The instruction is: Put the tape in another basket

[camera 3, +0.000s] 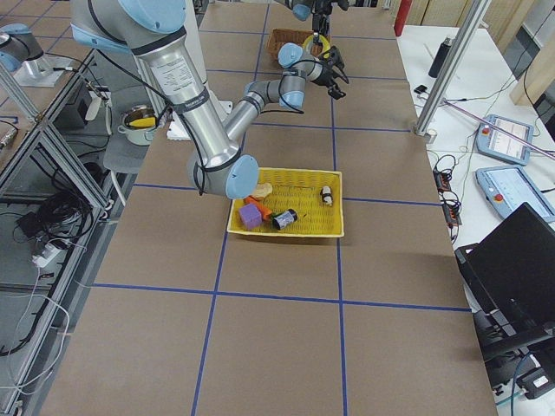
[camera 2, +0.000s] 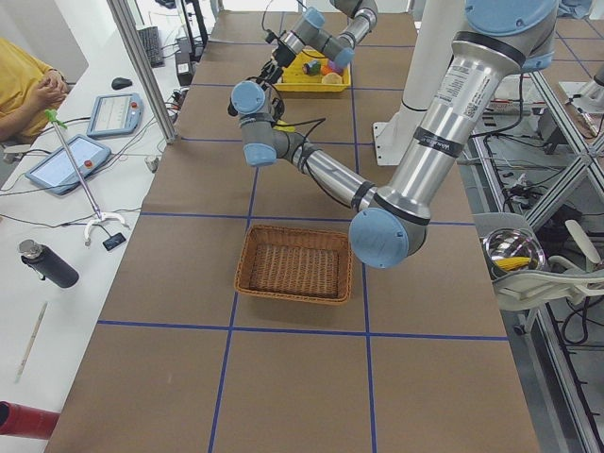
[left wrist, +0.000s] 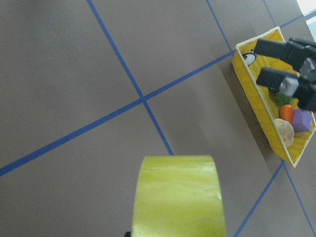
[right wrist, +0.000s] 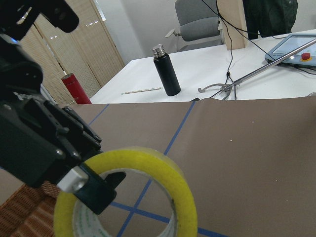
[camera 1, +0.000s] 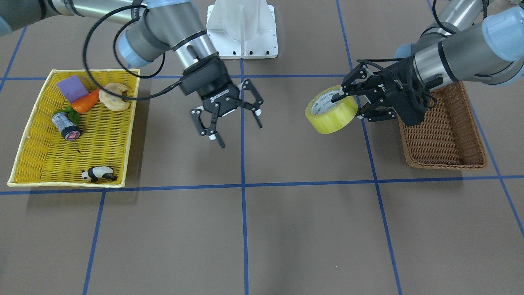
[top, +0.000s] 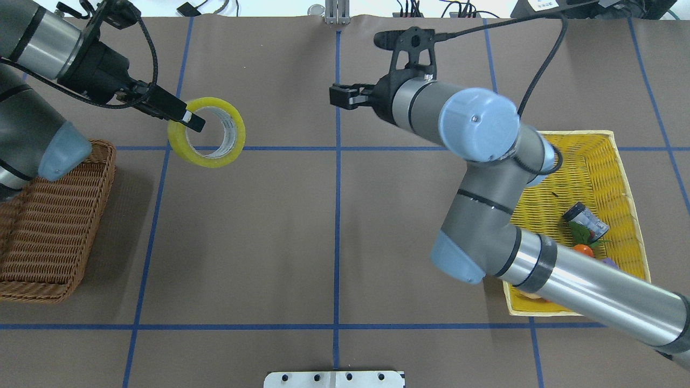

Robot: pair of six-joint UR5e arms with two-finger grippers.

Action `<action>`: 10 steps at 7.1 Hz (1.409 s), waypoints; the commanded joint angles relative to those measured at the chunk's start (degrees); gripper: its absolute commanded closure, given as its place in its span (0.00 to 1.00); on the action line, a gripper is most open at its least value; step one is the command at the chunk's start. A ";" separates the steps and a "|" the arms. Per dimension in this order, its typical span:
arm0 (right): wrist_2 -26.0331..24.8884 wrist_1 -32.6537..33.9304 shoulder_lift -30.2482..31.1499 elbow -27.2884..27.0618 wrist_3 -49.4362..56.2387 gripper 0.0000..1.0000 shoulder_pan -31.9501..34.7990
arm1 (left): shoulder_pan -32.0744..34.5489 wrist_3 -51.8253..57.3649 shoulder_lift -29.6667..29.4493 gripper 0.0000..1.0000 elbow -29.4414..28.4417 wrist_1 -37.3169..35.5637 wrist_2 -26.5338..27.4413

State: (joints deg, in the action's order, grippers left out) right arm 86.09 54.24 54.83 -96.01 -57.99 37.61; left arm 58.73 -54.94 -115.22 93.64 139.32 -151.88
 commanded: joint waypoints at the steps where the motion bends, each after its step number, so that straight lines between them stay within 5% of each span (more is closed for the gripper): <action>1: 16.93 11.80 1.24 0.74 2.69 0.00 12.43 | 1.03 -5.25 1.05 1.00 0.05 1.75 0.36; 3: 27.77 23.93 3.78 2.49 19.84 0.00 22.46 | 4.62 -15.06 3.14 1.00 0.13 5.06 0.27; 6: 37.46 34.41 10.63 4.42 46.66 0.00 35.74 | 10.33 -16.96 10.17 1.00 -0.13 10.27 -0.78; 10: 44.75 35.76 24.24 4.08 65.94 0.00 47.95 | 12.46 -16.60 23.87 1.00 -2.57 23.77 -5.27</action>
State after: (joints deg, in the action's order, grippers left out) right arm 127.45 89.89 75.27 -91.82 2.35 80.82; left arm 71.04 -71.65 -95.53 92.49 157.94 -156.67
